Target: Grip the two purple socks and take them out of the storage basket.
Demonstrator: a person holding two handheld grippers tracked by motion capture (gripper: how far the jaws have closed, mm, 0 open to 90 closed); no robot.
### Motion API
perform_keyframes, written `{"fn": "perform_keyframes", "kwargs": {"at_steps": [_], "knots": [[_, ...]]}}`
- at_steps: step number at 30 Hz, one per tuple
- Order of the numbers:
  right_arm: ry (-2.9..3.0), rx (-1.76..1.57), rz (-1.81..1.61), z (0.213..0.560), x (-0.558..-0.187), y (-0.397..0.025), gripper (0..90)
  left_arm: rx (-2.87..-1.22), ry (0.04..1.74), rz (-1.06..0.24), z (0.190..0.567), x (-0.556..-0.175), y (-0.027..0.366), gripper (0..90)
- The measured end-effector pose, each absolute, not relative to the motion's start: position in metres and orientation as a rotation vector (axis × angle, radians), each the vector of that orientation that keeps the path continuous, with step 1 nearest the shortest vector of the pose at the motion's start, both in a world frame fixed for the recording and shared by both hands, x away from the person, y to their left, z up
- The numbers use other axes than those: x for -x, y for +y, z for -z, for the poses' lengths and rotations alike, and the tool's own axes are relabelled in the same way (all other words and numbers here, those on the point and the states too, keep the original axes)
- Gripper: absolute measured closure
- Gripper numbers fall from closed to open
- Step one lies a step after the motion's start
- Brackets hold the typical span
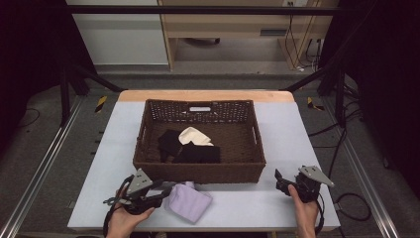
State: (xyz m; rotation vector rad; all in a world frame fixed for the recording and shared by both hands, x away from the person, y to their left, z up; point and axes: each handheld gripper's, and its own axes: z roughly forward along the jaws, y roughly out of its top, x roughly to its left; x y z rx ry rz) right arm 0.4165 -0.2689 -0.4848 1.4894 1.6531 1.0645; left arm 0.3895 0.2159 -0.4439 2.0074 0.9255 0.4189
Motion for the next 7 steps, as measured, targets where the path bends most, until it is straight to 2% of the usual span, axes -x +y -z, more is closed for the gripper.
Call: {"fn": "perform_keyframes", "kwargs": {"at_steps": [2,7], "knots": [[1.653,-1.491,-1.066,0.485,-0.416,-0.269,4.2,-1.952,0.94,-0.419,0.442,-0.389,0.225,49.4],[1.651,-1.491,-1.067,0.485,-0.417,-0.269,4.2,-1.926,0.98,-0.464,0.442,-0.389,0.239,47.7]]}}
